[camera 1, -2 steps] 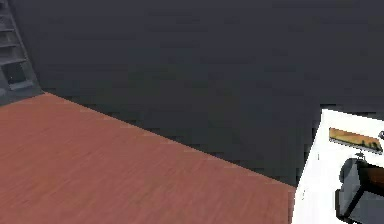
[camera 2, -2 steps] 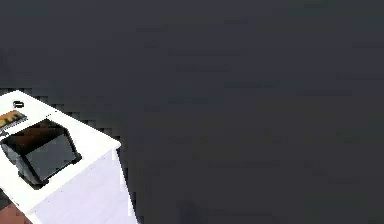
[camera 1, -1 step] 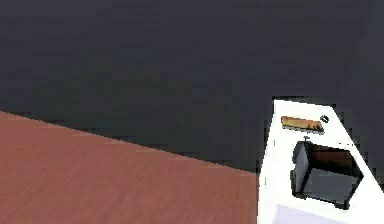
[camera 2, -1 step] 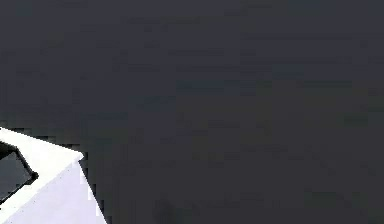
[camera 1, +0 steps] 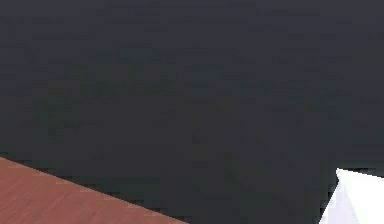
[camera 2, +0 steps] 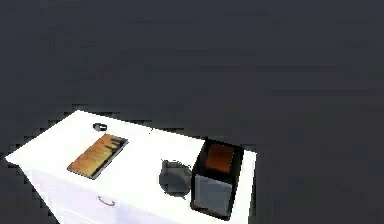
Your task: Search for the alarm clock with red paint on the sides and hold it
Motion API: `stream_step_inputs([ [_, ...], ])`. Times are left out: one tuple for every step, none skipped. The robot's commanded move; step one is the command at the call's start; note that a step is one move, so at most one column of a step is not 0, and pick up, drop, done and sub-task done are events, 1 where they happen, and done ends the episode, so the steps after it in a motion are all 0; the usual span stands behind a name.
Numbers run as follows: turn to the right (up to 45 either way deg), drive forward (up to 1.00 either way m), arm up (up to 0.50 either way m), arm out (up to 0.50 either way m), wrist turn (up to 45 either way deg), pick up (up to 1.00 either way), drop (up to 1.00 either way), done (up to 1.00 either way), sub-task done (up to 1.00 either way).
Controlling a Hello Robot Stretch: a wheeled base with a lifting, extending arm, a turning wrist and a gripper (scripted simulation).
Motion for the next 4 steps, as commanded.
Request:
stream_step_inputs([
  [0.0, 0.00, 0.50, 0.00, 0.0, 0.00, 0.00, 0.00, 0.00],
  [0.0, 0.00, 0.38, 0.00, 0.0, 0.00, 0.00, 0.00, 0.00],
  [0.0, 0.00, 0.00, 0.10, 0.0, 0.00, 0.00, 0.00, 0.00],
  [0.0, 0.00, 0.00, 0.00, 45.0, 0.00, 0.00, 0.00, 0.00],
])
